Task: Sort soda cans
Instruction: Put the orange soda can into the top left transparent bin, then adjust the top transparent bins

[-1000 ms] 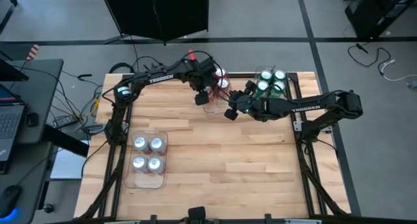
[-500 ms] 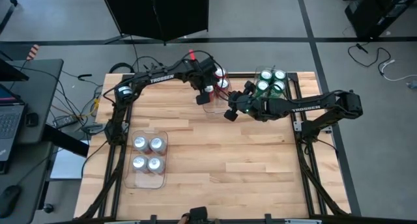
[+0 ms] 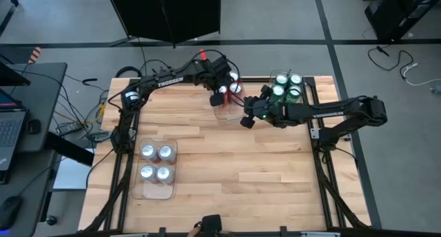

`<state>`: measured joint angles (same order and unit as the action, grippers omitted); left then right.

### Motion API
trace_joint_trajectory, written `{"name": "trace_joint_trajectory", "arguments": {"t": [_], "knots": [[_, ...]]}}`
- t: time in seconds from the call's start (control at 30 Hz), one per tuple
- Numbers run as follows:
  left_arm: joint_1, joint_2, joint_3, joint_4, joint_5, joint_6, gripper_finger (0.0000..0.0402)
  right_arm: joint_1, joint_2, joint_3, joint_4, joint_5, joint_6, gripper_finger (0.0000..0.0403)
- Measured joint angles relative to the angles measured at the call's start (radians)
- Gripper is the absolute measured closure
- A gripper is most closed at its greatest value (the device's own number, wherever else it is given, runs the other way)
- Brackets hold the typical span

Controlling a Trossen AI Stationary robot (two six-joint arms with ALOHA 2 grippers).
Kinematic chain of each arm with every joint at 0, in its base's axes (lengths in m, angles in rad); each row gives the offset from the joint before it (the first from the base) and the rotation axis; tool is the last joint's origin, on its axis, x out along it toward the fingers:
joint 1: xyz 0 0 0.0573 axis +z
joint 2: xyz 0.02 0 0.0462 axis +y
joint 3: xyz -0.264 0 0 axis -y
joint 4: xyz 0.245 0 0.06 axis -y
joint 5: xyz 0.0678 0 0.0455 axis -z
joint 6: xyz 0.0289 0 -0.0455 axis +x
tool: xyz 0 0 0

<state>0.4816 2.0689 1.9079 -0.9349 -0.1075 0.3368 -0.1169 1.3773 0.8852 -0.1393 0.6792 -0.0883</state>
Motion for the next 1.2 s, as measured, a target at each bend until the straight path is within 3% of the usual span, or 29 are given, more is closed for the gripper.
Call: {"name": "trace_joint_trajectory", "arguments": {"t": [0.2,0.4,0.73,0.9,1.2], "knots": [[0.001,-0.004,0.007,0.032,0.067,0.000,0.0155,0.007,-0.126,0.000,-0.151,-0.086,0.082,0.0403],[0.001,-0.006,0.007,0.055,0.114,-0.010,0.0230,0.006,-0.163,0.000,-0.227,-0.129,0.141,0.0403],[-0.016,-0.094,-0.016,0.042,0.149,-0.029,0.0255,0.063,0.010,-0.001,-0.086,-0.432,0.105,0.0403],[-0.022,-0.251,-0.228,0.244,0.206,-0.048,0.0255,0.094,0.122,-0.002,0.024,-0.441,0.054,0.0403],[-0.064,-0.656,-0.871,0.868,0.231,-0.130,0.0255,0.033,0.240,-0.002,0.160,-0.468,0.009,0.0403]]}}
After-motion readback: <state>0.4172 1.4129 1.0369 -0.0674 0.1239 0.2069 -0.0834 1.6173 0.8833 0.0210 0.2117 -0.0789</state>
